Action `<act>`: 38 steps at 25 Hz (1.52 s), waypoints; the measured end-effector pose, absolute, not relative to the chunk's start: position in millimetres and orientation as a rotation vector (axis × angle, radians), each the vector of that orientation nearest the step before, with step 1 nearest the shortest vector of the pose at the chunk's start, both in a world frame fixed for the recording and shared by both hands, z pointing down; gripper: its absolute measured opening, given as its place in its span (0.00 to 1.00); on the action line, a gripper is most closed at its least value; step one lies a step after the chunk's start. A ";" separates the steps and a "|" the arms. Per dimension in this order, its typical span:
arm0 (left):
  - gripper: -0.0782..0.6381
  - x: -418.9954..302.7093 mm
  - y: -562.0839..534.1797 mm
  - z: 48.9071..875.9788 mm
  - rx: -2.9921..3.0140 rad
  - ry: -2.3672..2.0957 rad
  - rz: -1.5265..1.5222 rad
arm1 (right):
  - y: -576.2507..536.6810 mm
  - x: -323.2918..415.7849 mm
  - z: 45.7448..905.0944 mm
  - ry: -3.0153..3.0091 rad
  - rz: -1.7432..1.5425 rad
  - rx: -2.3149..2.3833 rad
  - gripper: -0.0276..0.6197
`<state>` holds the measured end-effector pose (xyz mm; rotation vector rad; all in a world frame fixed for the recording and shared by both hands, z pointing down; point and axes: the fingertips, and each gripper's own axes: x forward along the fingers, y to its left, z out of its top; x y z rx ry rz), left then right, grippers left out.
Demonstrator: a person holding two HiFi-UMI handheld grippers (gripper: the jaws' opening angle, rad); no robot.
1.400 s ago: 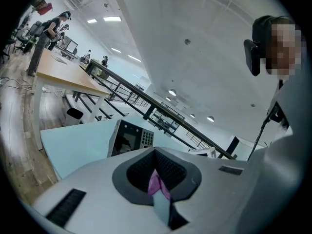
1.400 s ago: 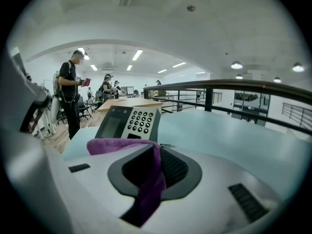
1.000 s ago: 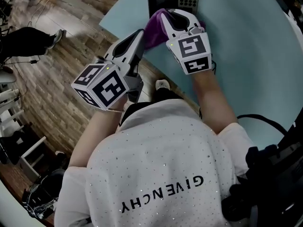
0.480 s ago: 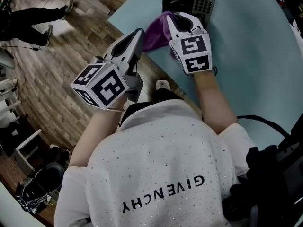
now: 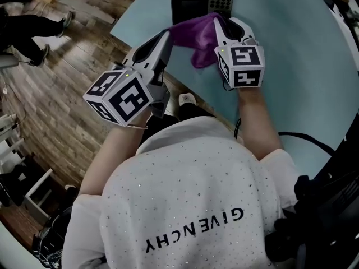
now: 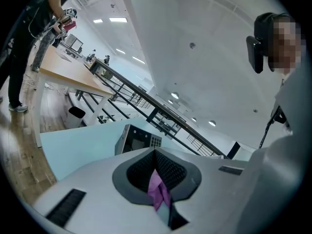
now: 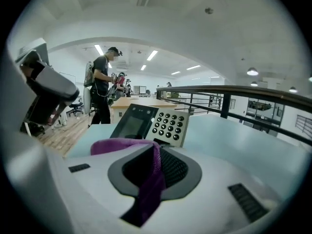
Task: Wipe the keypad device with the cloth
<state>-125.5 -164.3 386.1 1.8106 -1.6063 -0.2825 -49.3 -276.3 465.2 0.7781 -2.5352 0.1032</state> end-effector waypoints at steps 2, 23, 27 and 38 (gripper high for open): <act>0.11 -123.6 -167.3 390.8 1.822 -1.590 -0.270 | -281.7 -40.9 469.3 -2.540 0.147 0.806 0.11; 0.11 -271.6 -189.1 451.5 2.063 -1.276 0.037 | -257.6 -66.3 430.4 -2.423 0.680 0.978 0.10; 0.11 -291.2 -215.7 442.9 2.129 -1.184 0.054 | -217.0 -155.5 414.7 -2.450 0.558 0.645 0.11; 0.11 -288.7 -241.9 444.7 2.219 -0.983 0.052 | -259.6 -174.8 415.3 -2.183 0.192 0.988 0.11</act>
